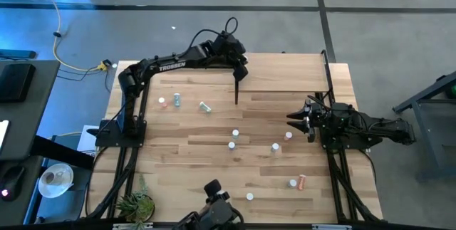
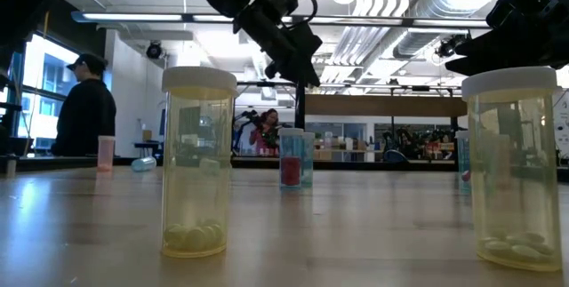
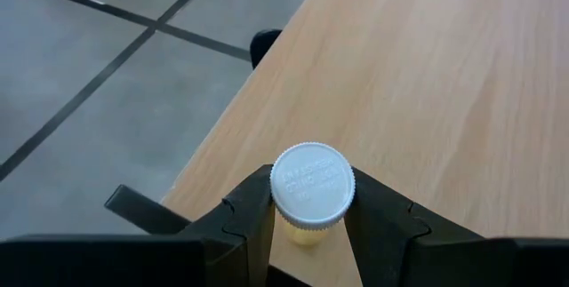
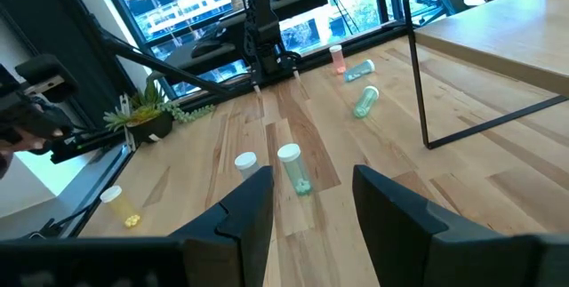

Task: Pick and place medicine bottles onto shelf by color
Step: Put the top left yellow pill bottle on the shelf, then put the middle right pink pill bottle on the shelf

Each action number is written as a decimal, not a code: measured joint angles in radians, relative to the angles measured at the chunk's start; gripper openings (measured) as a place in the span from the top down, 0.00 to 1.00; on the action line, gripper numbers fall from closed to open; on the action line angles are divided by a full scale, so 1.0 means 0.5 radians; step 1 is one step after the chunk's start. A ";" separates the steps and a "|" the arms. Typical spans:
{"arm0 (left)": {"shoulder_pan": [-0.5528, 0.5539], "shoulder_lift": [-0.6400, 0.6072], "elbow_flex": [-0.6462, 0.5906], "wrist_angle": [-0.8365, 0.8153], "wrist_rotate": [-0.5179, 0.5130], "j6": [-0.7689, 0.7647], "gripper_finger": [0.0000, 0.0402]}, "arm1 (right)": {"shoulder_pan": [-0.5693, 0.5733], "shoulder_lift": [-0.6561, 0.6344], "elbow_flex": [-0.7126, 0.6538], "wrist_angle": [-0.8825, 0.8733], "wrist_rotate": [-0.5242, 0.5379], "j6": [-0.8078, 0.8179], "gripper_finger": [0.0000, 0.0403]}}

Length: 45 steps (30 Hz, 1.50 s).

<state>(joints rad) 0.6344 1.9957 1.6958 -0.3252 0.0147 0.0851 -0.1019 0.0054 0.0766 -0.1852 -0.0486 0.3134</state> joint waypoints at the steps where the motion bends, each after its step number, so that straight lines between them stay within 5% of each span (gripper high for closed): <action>1: 0.002 0.001 0.000 0.000 0.001 -0.007 0.72 | 0.000 0.000 0.000 0.000 0.001 0.000 0.64; 14: -0.021 0.007 0.000 0.005 0.007 -0.007 0.71 | 0.000 0.000 0.000 0.001 0.000 0.000 0.64; 28: -0.027 0.011 0.006 0.092 -0.001 -0.007 0.59 | 0.000 0.000 0.000 0.000 0.000 0.000 0.64; 45: -0.030 0.008 0.417 -0.262 0.000 0.024 0.59 | 0.000 0.000 0.000 0.001 0.001 0.000 0.64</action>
<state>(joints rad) 0.6193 1.9998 1.9042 -0.4560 0.0148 0.0971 -0.1020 0.0055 0.0765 -0.1848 -0.0483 0.3134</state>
